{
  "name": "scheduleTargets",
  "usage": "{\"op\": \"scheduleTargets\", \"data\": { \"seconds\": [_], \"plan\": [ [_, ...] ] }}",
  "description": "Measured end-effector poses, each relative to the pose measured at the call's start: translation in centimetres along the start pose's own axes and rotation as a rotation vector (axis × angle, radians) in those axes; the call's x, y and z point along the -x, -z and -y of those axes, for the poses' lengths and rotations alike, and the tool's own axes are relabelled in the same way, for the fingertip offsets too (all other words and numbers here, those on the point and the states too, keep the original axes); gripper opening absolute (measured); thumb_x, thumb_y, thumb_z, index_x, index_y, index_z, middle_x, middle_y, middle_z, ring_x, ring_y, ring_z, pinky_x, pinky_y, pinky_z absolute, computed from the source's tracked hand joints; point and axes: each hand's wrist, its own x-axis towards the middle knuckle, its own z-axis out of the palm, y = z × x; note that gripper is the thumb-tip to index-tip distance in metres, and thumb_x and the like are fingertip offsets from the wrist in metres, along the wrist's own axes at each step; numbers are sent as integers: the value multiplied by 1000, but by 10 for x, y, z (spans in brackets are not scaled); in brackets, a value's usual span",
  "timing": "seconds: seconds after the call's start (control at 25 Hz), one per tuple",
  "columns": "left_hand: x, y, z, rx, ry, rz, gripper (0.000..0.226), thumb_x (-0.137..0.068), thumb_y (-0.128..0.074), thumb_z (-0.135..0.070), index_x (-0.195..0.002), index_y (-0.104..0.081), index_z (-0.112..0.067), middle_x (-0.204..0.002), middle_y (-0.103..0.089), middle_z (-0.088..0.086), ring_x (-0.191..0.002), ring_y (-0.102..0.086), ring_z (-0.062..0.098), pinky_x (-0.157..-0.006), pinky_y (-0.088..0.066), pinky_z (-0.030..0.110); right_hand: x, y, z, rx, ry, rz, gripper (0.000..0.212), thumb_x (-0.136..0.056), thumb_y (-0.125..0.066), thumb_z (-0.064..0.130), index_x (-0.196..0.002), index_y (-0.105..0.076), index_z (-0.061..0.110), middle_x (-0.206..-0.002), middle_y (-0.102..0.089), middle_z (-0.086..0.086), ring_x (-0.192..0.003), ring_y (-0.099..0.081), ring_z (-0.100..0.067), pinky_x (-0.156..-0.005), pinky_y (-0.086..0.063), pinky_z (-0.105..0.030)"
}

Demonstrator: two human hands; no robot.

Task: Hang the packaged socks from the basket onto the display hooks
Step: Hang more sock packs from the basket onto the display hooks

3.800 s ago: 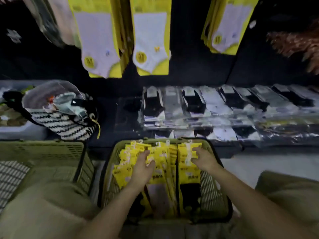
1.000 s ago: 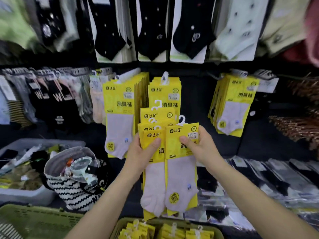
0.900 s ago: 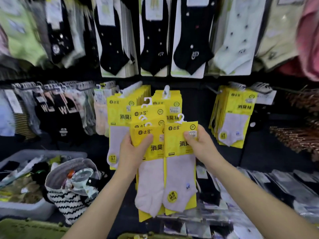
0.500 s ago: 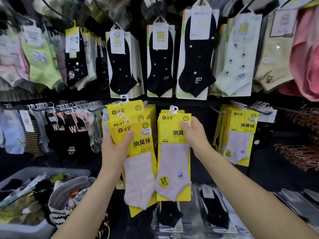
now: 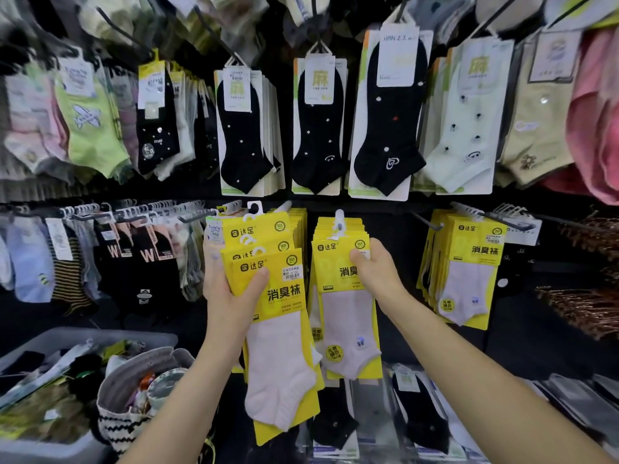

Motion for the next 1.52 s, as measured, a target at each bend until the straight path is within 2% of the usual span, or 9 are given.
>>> {"op": "scheduleTargets", "data": {
  "seconds": [0.16,0.36,0.44,0.52,0.76,0.88,1.04,1.24,1.52],
  "plan": [
    [6,-3,-7,69,36,29,21,-83,-68,-21,-100,-63,-33,-108,-70,-2,-101,-67,20,-71,-57,29,4,2,2,119,-18,4,11,-94,-48,26,-98,-51,16,-97,-62,-5,-86,-58,-20,-69,-47,-30],
    [15,-16,-18,102,-5,129,48,-84,-65,-16,-87,-60,-63,-94,-71,-22,-88,-69,4,-71,-59,27,32,-2,16,191,269,-247,25,-84,-62,38,-101,-51,22,-95,-53,3,-88,-51,-13,-79,-41,-27],
    [16,-24,-18,105,-13,117,35,-80,-69,-20,-93,-63,-52,-94,-70,-26,-89,-68,2,-73,-59,29,47,-13,29,27,256,-21,28,-77,-69,43,-90,-52,24,-88,-58,2,-78,-55,-12,-69,-45,-19],
    [17,-30,-16,121,44,107,31,-68,-72,-36,-98,-64,-34,-95,-72,-14,-92,-69,11,-77,-58,34,53,-19,35,16,216,93,29,-75,-73,41,-86,-59,18,-86,-67,-5,-79,-63,-20,-73,-53,-33],
    [18,-34,-10,222,155,144,46,-67,-71,-35,-109,-58,-23,-97,-73,-9,-87,-70,9,-63,-55,19,52,-1,34,-215,105,74,22,-76,-75,26,-86,-59,15,-85,-71,-3,-71,-68,-8,-71,-57,-35],
    [19,-38,-5,151,137,155,34,-72,-71,-30,-103,-59,-27,-96,-72,-10,-86,-70,6,-63,-55,18,46,11,38,-22,217,81,16,-80,-71,30,-88,-60,22,-91,-62,6,-79,-57,-5,-71,-48,-21],
    [22,-46,0,87,130,196,31,-71,-72,-33,-98,-57,-30,-99,-69,-13,-91,-67,4,-75,-55,24,37,21,49,254,289,196,12,-84,-66,29,-74,-65,22,-83,-60,7,-82,-56,-13,-76,-48,-30],
    [25,-48,9,122,139,194,33,-71,-63,-44,-101,-58,-31,-109,-68,-7,-105,-64,17,-89,-51,37,22,31,53,111,201,135,21,-86,-64,17,-67,-63,24,-72,-66,6,-72,-60,-9,-71,-49,-25],
    [23,-7,17,85,105,-36,19,-88,-59,-28,-97,-61,-45,-96,-72,-15,-91,-69,7,-69,-55,22,-10,34,52,123,122,23,16,-85,-66,17,-70,-64,20,-75,-67,2,-77,-63,-13,-73,-51,-28]
  ]
}}
